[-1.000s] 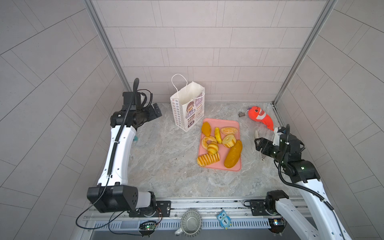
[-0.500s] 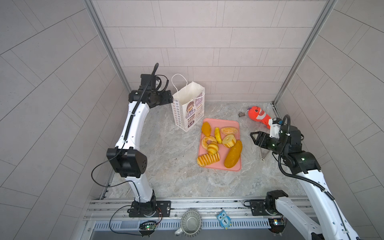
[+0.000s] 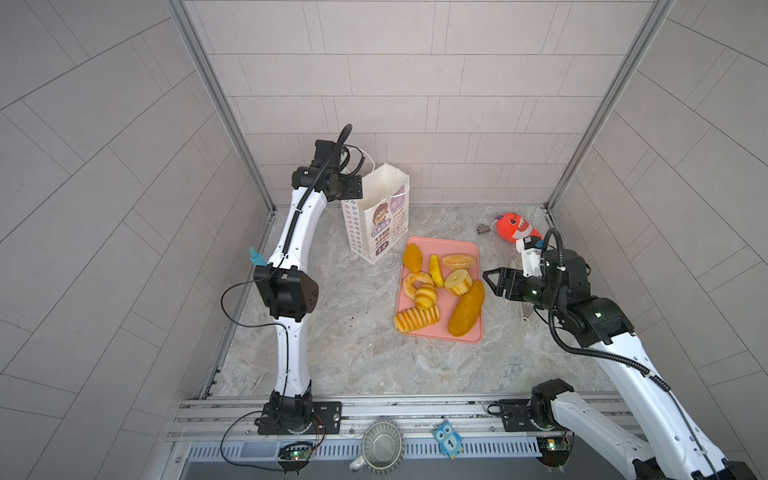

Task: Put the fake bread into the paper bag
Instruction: 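Grasp the bag edge with the left gripper and drag it nearer the tray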

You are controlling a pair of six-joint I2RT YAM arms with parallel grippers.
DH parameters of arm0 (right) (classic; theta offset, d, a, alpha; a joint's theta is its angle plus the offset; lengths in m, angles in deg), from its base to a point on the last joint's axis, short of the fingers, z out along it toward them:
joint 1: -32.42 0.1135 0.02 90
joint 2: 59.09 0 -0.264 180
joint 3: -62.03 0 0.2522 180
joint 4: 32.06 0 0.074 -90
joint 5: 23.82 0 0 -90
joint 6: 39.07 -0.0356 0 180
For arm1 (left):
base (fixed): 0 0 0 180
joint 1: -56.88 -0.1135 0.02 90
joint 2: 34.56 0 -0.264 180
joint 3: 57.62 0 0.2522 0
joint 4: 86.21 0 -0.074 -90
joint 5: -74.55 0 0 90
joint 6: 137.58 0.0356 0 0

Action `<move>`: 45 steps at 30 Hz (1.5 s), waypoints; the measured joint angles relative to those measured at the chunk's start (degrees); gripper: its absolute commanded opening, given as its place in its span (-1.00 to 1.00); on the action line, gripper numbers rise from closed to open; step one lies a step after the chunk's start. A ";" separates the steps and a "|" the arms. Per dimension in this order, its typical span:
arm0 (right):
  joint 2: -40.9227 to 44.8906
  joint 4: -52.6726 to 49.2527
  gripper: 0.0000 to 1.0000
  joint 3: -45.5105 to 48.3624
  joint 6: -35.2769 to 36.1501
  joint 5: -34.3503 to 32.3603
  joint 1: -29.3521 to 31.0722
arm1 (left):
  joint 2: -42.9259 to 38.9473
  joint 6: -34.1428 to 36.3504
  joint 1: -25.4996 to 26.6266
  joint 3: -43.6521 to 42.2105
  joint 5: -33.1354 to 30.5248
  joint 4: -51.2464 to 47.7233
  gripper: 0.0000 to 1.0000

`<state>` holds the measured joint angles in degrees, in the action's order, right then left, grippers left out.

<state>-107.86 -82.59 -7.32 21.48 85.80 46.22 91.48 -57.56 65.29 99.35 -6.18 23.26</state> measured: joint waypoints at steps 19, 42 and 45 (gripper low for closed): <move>-1.51 0.26 0.15 0.66 -0.31 -2.14 1.22 | 1.46 0.79 0.48 1.09 -0.31 -1.99 -1.00; -4.76 -5.79 0.81 -6.45 2.32 -9.11 -2.71 | -38.25 -10.91 -5.68 -47.58 2.16 5.62 -1.00; -7.19 -6.75 0.62 -8.52 2.29 -7.93 -2.73 | -42.64 -12.87 -5.77 -52.57 2.97 5.77 -1.00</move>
<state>-115.05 -89.35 -15.85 23.77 77.87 43.49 48.84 -70.43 59.52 46.79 -3.20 29.03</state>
